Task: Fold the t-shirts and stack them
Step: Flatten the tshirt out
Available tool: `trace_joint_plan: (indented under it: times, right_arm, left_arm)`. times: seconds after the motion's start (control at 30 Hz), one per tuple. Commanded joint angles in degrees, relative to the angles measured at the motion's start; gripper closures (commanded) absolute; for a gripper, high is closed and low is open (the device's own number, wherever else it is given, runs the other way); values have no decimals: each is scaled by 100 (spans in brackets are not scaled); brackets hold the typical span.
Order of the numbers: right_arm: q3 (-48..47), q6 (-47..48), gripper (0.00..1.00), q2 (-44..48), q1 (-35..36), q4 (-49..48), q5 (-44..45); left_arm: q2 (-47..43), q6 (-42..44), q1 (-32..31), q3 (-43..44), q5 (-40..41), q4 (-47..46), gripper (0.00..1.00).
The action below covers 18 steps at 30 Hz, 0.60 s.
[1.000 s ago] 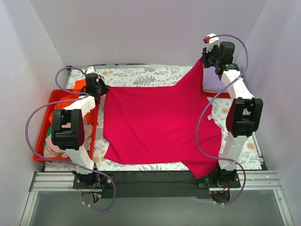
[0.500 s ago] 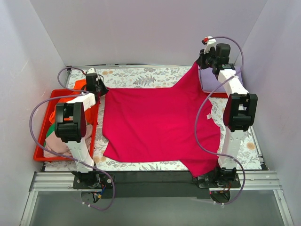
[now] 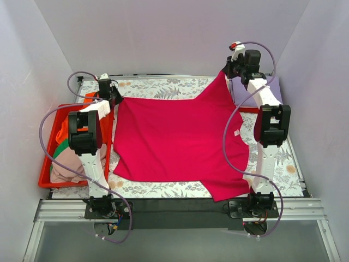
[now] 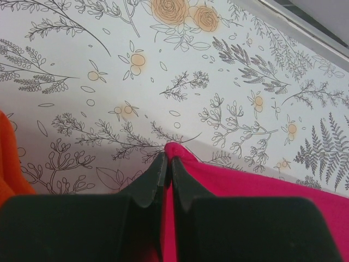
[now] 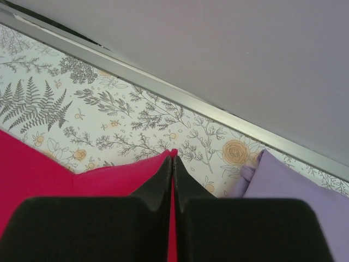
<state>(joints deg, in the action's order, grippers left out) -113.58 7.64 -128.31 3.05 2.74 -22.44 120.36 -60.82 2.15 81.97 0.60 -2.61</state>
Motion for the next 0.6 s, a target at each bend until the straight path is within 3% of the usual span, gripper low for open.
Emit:
trace_joint_plan:
  times: [0.0,0.2,0.57]
  right_arm:
    - [-533,-105,99,-89,29,-415,72]
    - [-780,-307,99,-220,38,-476,161]
    - [238,-316,99,428,47,-547,-393]
  left_arm:
    - [181,158,154,389,265,77,100]
    - [690,132,163,1215,230,208,100]
    - [823,228,163,1269,-147,-19,100]
